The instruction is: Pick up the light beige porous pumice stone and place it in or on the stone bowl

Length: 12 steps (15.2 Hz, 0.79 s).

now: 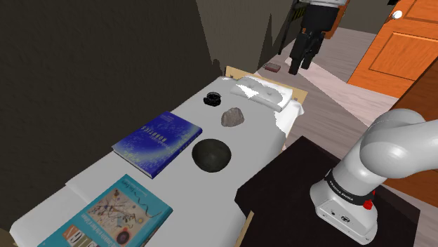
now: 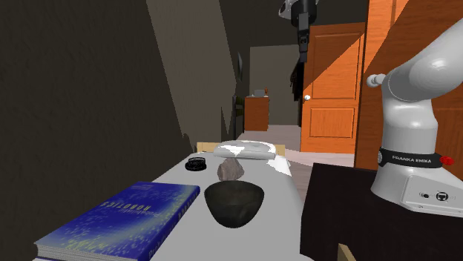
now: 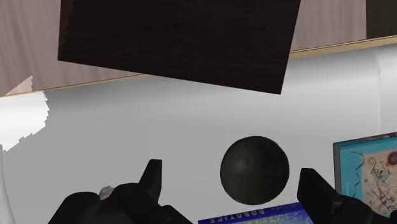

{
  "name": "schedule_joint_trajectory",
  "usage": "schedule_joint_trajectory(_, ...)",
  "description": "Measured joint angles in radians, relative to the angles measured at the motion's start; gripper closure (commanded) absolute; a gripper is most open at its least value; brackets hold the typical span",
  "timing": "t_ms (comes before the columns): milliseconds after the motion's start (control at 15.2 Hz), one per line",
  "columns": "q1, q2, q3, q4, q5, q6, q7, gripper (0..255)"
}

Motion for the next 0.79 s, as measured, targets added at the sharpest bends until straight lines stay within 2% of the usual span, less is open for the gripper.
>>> schedule_joint_trajectory(198,0.000,0.003,-0.025,-0.030,-0.011,0.038,-0.043,0)
schedule_joint_trajectory(792,0.009,0.113,-0.206,-0.190,-0.064,0.349,-0.353,0)
